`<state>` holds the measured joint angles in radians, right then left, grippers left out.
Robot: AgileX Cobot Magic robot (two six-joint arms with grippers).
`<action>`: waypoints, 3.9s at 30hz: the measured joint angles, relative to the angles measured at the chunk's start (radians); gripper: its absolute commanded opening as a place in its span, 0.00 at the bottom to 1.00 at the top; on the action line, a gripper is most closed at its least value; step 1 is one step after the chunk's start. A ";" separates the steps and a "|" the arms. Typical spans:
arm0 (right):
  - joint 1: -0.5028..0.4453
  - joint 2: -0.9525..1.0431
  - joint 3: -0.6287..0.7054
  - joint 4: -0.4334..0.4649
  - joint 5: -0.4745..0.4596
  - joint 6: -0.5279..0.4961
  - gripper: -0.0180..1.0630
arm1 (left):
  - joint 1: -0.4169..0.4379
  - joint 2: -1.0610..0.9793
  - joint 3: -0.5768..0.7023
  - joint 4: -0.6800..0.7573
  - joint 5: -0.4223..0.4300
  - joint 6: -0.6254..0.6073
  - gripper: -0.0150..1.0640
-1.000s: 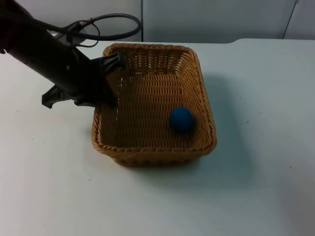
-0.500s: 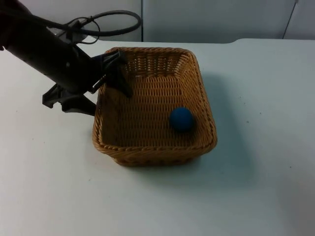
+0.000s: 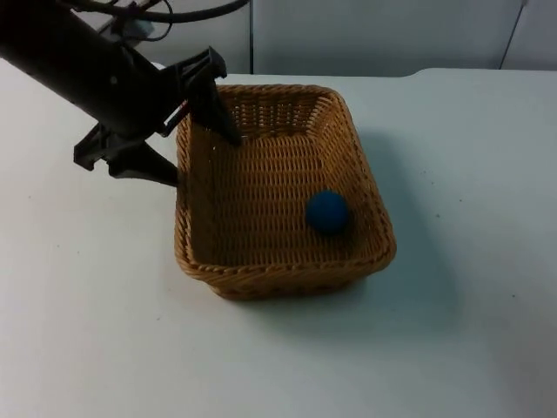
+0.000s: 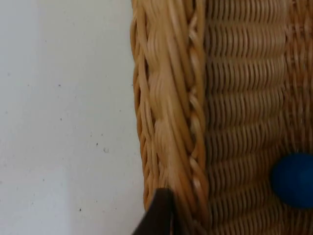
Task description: Pick up the basket with the left hand and place the ball into the basket with the right hand.
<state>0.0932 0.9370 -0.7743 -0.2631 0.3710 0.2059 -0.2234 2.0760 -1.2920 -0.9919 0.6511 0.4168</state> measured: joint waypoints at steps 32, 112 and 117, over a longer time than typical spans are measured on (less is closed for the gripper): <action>0.000 0.000 0.000 0.032 -0.024 0.000 0.94 | 0.000 -0.657 0.001 0.924 0.047 -0.444 0.99; 0.105 -0.933 0.222 0.189 0.780 -0.131 0.94 | -0.036 -1.961 0.749 0.978 0.369 -0.385 0.99; 0.105 -0.933 0.224 0.189 0.780 -0.151 0.94 | -0.055 -1.982 0.752 0.953 0.375 -0.352 0.99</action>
<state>0.1978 0.0040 -0.5507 -0.0745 1.1506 0.0544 -0.2780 0.0940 -0.5400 -0.0387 1.0265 0.0647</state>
